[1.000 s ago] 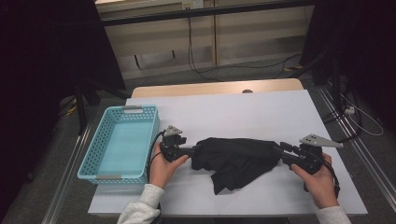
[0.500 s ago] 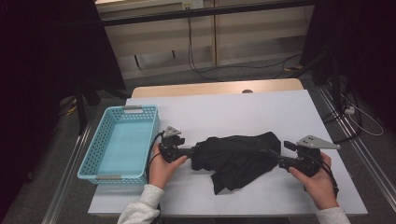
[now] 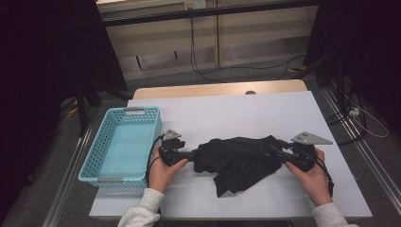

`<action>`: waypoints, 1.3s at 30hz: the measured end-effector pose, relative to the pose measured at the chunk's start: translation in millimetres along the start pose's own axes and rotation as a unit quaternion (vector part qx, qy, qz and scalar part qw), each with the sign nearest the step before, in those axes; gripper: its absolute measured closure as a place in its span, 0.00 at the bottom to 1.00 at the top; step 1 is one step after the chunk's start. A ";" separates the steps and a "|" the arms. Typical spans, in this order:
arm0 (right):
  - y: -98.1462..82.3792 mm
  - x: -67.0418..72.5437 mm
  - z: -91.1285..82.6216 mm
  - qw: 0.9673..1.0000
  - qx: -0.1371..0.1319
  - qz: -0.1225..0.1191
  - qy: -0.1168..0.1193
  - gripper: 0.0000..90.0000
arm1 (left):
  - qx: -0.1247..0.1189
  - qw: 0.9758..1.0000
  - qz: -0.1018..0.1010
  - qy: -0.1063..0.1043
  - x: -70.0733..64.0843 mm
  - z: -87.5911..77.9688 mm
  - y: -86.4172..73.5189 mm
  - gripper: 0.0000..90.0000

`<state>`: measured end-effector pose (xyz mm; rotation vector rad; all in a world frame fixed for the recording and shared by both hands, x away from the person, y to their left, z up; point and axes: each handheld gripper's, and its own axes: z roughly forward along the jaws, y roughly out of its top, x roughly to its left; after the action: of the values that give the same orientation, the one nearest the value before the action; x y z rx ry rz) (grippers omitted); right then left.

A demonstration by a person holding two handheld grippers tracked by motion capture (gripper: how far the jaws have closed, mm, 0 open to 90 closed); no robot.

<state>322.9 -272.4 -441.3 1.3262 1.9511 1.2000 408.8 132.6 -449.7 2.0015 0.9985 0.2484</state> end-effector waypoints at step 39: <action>-30.3 -25.9 -39.3 0.997 0.036 0.064 -0.035 0.90 | 0.044 0.997 0.018 -0.053 -28.7 41.1 12.7 0.56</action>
<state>288.4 -315.5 -450.1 1.5300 1.9013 1.1343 417.7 82.6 -459.6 2.0911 0.9209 0.1176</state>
